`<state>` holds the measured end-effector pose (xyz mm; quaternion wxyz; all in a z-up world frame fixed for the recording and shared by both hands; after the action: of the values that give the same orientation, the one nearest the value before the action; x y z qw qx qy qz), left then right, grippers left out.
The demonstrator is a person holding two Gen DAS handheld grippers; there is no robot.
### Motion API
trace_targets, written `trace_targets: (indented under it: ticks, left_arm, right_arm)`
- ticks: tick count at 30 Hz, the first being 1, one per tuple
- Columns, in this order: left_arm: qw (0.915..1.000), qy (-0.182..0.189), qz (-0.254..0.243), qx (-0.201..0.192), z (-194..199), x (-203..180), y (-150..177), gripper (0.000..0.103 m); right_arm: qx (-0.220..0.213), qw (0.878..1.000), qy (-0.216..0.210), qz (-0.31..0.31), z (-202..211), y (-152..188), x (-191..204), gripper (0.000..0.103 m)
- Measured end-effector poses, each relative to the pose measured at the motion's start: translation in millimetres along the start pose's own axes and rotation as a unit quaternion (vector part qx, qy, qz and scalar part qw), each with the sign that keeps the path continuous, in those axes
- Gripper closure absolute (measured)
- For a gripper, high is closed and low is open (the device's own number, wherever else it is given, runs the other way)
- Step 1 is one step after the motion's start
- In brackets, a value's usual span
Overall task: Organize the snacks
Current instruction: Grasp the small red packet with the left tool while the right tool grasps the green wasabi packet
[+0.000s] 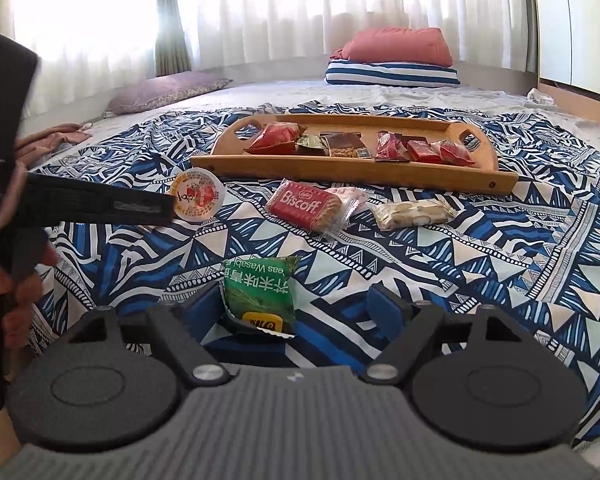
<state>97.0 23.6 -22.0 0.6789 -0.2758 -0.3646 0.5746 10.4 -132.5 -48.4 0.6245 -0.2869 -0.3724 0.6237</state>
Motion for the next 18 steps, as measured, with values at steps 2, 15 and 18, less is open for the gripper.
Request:
trace_targets:
  ticks: [2,15,18]
  left_arm:
    - [0.9999,0.007,-0.001,0.008,-8.1,-2.1,-0.4,0.04]
    - [0.994,0.086,0.04,0.055,-14.9,9.2,6.9,0.069]
    - [0.9941,0.084,0.036,0.058,-6.4,8.5,10.7,0.07]
  right_arm:
    - [0.0,1.0,-0.002,-0.003,0.1,-0.8,-0.9,0.015]
    - [0.002,1.0,-0.017,0.0,-2.0,-5.0,8.3,0.021]
    - [0.002,1.0,-0.02,0.006,-2.0,-5.5,12.3,0.031]
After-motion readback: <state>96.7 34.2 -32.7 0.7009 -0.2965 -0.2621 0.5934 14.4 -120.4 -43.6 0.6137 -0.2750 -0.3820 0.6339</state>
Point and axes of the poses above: each gripper's, at about its wrist camera, not at the fingertips, and z roughly against the way its jaws point, x to its left, y to its underside, the point moved 5 cm from there along -z, roughly the way its jaws point, and after that the axes turned 3 degrees about x, right-handed, at the moved point
